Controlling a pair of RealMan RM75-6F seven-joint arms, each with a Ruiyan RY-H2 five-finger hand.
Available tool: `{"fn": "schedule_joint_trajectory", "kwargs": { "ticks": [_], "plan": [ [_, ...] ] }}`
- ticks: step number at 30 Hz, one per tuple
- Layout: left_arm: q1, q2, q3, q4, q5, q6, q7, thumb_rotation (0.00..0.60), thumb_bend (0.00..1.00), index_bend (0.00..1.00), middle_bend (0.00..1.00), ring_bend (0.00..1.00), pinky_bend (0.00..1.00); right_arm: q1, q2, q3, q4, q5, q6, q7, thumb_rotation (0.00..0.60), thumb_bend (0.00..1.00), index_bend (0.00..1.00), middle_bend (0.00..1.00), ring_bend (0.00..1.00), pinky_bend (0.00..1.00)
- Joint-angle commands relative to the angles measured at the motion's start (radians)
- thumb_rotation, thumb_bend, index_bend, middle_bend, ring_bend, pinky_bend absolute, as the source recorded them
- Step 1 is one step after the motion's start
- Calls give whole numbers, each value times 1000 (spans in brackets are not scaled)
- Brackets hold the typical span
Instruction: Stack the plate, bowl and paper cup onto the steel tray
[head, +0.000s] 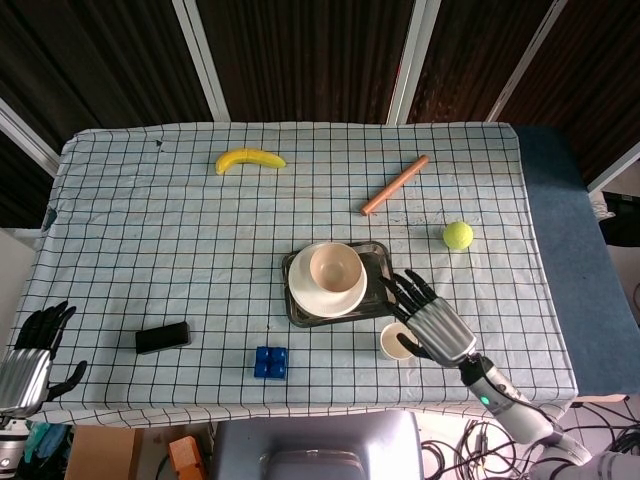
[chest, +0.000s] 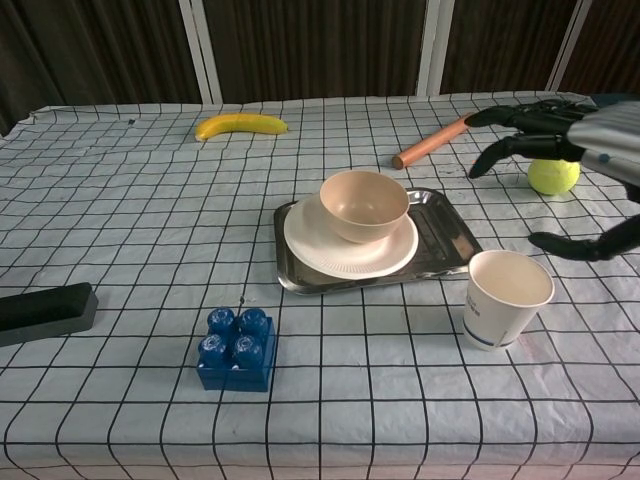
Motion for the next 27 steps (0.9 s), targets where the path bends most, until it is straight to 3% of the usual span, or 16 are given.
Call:
{"fn": "schedule_joint_trajectory", "kwargs": {
  "ticks": [1,16,27],
  "plan": [
    [-3,-1,-1,-6,-1,-4,5,600,339,0,16,0,0,-54,23,-55,38,-47,39,18,600,290,246,4,0,46],
    [2,2,14,-22,6,-6,37,600,337,0,15,0,0,-78,-69,-69,168,-62,-32,54,600,290,305,5,0,46],
    [13,6,20,-6,2,-3,21,600,350,0,16,0,0,-71,-158,-45,240,-33,-93,79,600,297,472,0,0,46]
  ]
}}
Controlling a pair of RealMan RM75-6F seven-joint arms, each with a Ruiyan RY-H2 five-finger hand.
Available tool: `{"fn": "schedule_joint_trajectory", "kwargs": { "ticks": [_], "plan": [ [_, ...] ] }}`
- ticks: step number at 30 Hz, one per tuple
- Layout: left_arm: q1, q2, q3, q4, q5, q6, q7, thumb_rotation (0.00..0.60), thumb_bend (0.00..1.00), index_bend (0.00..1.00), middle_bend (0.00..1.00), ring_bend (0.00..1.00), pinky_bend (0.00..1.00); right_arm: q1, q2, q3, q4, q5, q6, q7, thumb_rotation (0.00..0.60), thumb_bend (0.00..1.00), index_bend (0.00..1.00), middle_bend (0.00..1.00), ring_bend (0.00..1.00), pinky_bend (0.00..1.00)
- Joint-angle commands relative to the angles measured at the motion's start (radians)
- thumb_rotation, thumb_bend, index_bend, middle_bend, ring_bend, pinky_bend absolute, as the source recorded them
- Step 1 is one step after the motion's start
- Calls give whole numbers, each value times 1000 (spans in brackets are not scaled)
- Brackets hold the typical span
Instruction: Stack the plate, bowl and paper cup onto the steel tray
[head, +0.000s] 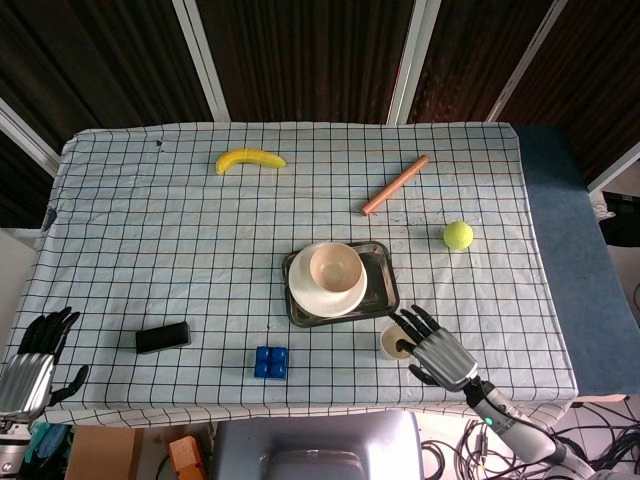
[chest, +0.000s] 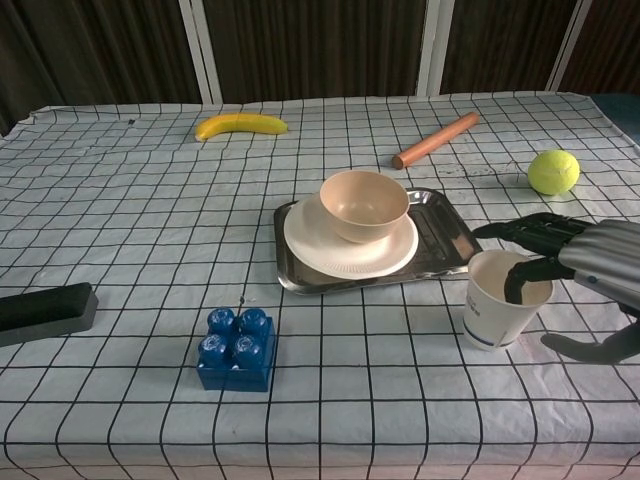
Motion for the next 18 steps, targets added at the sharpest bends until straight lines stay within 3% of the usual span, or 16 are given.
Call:
{"fn": "schedule_joint_trajectory", "kwargs": {
  "ticks": [1,7,14,18],
  "plan": [
    [3,1,2,2,0,2,-4,600,350,0,16,0,0,-1,-14,7,13,3,-1,2,600,316,493,0,0,46],
    [5,0,3,10,3,5,-18,600,349,0,16,0,0,-5,-29,18,21,-4,16,-6,600,422,586,5,0,46],
    [8,-1,3,17,5,11,-27,600,349,0,15,0,0,-3,-18,41,-2,-7,40,-8,600,453,612,14,0,46],
    [9,-1,2,19,6,14,-29,600,350,0,15,0,0,9,-3,82,-39,6,59,-7,600,453,606,14,0,46]
  ]
}}
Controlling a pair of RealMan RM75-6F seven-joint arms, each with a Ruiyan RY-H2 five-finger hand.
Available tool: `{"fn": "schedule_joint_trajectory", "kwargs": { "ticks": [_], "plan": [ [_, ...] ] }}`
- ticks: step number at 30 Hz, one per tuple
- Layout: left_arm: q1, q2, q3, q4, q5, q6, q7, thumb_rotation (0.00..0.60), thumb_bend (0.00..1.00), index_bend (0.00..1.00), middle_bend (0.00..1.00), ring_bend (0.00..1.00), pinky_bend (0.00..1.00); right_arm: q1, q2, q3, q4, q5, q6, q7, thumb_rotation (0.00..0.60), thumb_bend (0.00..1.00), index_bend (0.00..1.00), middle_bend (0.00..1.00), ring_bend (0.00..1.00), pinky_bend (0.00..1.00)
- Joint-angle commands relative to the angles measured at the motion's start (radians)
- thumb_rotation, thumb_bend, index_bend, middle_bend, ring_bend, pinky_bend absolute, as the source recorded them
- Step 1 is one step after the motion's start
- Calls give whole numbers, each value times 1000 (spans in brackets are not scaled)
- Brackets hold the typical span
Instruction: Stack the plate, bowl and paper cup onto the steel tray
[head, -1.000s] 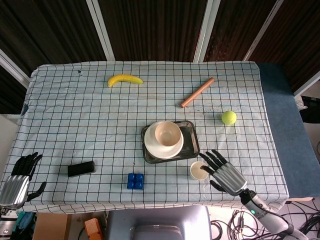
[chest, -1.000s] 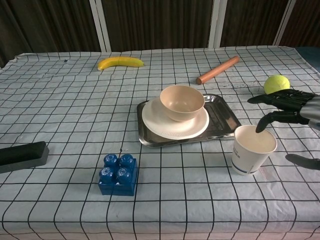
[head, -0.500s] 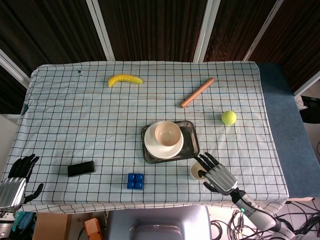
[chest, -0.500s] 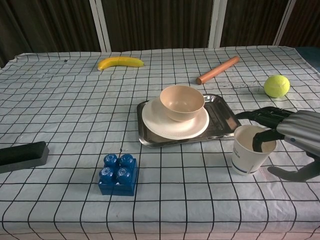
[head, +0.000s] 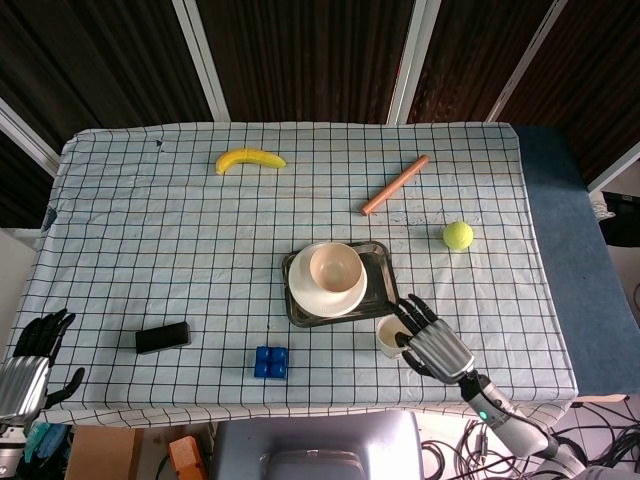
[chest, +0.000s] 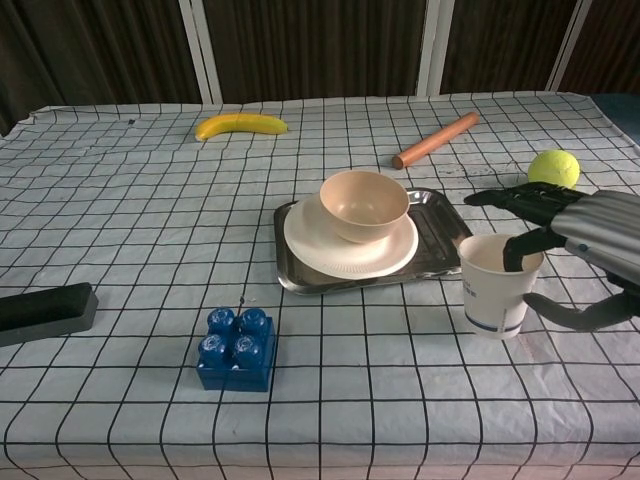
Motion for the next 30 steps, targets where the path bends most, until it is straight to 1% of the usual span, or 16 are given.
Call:
{"fn": "schedule_joint_trajectory", "kwargs": {
  "ticks": [1,5,8,9,12,15,17,19,23,24,26,27,30],
  "plan": [
    [0,0,-1,1,1,2,-2,600,350,0,15,0,0,16,16,42,-42,18,10,2,600,452,604,14,0,46],
    [0,0,-2,3,0,2,-6,600,351,0,16,0,0,48,23,106,-103,51,-5,-32,600,452,603,20,0,46],
    [-1,0,-2,4,1,-1,-7,600,350,0,15,0,0,82,0,168,-124,105,-41,-97,600,452,600,21,0,41],
    [-2,0,-1,5,2,-2,-7,600,350,0,16,0,0,100,-19,193,-119,131,-62,-133,600,452,598,22,0,28],
    [-2,-1,0,4,3,-2,-7,600,350,0,15,0,0,137,-68,244,-93,195,-106,-194,600,452,592,24,0,1],
    [0,-1,0,8,3,1,-12,600,349,0,15,0,0,191,-149,313,-36,291,-161,-236,600,452,588,24,0,0],
    [1,-1,0,12,1,0,-16,600,350,0,15,0,0,217,-196,341,8,334,-179,-255,600,453,587,24,0,0],
    [1,-1,0,16,0,-2,-21,600,350,0,15,0,0,236,-230,356,45,364,-194,-264,600,452,585,24,0,0],
    [1,-1,0,19,-1,-3,-25,600,350,0,15,0,0,251,-254,364,73,383,-210,-267,600,452,576,24,0,0],
    [1,-1,0,21,-2,-3,-29,600,350,0,15,0,0,266,-278,372,105,397,-222,-268,600,452,573,24,0,0],
    [1,-2,-1,29,-5,-6,-38,600,350,0,15,0,0,299,-352,385,201,403,-217,-258,600,452,569,24,0,0],
    [2,-2,-3,33,-10,-9,-44,600,350,0,15,0,0,318,-398,386,249,392,-209,-226,600,452,569,24,0,0],
    [2,-3,-4,40,-12,-9,-55,600,350,0,15,0,0,336,-450,373,337,374,-195,-192,600,452,569,24,0,0]
  ]
}}
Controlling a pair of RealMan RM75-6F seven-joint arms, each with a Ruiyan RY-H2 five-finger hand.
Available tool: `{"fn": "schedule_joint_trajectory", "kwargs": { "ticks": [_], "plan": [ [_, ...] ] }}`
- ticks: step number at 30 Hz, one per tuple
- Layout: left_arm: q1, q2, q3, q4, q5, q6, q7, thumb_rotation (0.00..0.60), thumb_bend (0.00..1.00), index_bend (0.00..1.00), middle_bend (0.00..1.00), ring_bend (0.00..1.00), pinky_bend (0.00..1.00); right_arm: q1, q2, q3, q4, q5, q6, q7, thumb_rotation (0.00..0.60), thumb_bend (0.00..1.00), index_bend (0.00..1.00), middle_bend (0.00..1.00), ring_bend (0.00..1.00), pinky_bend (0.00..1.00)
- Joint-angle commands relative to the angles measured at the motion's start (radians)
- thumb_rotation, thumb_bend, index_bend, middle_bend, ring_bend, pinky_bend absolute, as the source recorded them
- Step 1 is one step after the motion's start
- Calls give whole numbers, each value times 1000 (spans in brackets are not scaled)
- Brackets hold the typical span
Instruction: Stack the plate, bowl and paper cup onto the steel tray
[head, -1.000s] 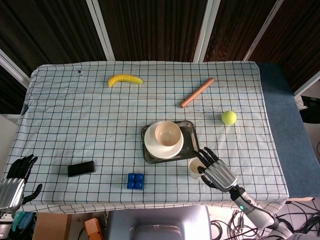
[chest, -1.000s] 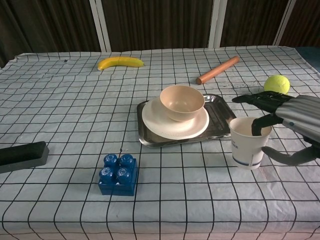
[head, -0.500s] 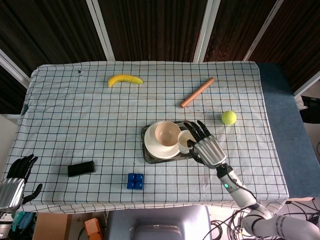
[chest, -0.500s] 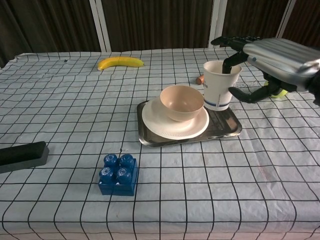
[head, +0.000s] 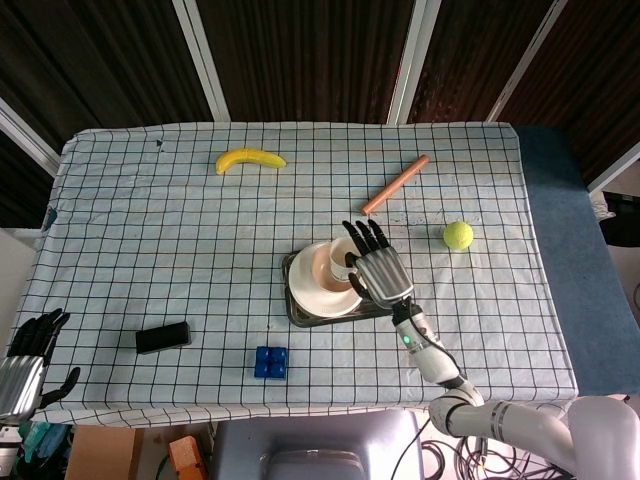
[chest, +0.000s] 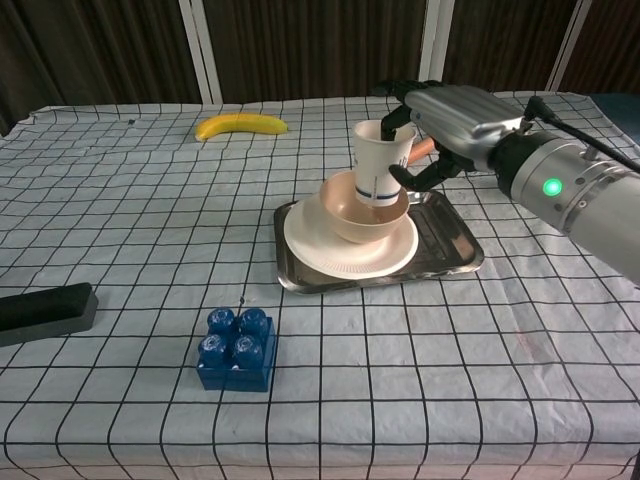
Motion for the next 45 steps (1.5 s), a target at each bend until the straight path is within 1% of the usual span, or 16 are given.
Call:
{"fn": "schedule_joint_trajectory", "kwargs": {
  "ticks": [1,6,10,12,15,18,20,23,29,32,35,36,39,42,43,45],
  "plan": [
    [0,-1,-1,6,-2,-2,-7,600,350,0,15,0,0,66,-160,-1,230,-7,7,59,600,452,569,24,0,0],
    [-5,-5,0,12,1,-10,-9,600,350,0,15,0,0,90,-212,-2,328,9,-12,74,600,452,566,24,0,0],
    [-6,-5,-2,10,0,-10,-5,600,350,0,16,0,0,101,-234,-6,369,16,-25,90,600,453,533,24,0,0],
    [-7,-4,-3,9,-1,-11,-6,600,350,0,15,0,0,102,-234,-15,379,16,-32,90,600,452,472,24,0,0],
    [-8,-3,-3,9,-1,-13,-7,600,350,0,15,0,0,94,-219,-28,366,14,-32,88,600,448,325,20,0,0],
    [-6,-1,-2,7,1,-10,-6,600,350,0,15,0,0,75,-186,-42,320,10,-18,86,600,400,188,16,0,0],
    [-5,1,-2,4,1,-5,-5,600,350,0,15,0,0,59,-158,-53,284,0,1,86,600,380,125,12,0,0],
    [-3,3,-1,-2,5,2,0,600,349,0,15,0,0,25,-102,-72,209,-5,27,72,600,366,87,3,0,0],
    [-1,9,3,-29,19,16,31,600,350,0,15,0,0,-36,36,-94,21,-8,69,56,600,346,30,0,0,0],
    [8,17,8,-48,30,37,44,600,350,0,16,0,0,-91,142,-126,-109,-42,130,58,600,328,3,0,0,0],
    [22,20,19,-57,45,61,44,600,350,0,15,0,0,-190,292,-195,-255,-72,218,12,600,323,0,0,0,0],
    [28,18,23,-55,51,70,40,600,350,0,16,0,0,-240,362,-230,-313,-73,256,-27,600,323,0,0,0,0],
    [38,8,36,-40,65,82,31,600,350,0,16,0,0,-374,501,-316,-409,-60,367,-91,600,323,0,0,0,0],
    [43,-8,38,-25,67,86,36,600,354,0,17,0,0,-493,546,-372,-392,-40,469,-62,600,323,0,0,0,0],
    [43,-19,33,-16,65,88,45,600,358,0,17,0,0,-530,547,-384,-367,-39,499,-32,600,323,0,0,0,0],
    [40,-35,24,-2,49,73,106,600,367,0,17,0,0,-596,541,-394,-303,-26,547,67,600,323,0,0,0,0]
  ]
}}
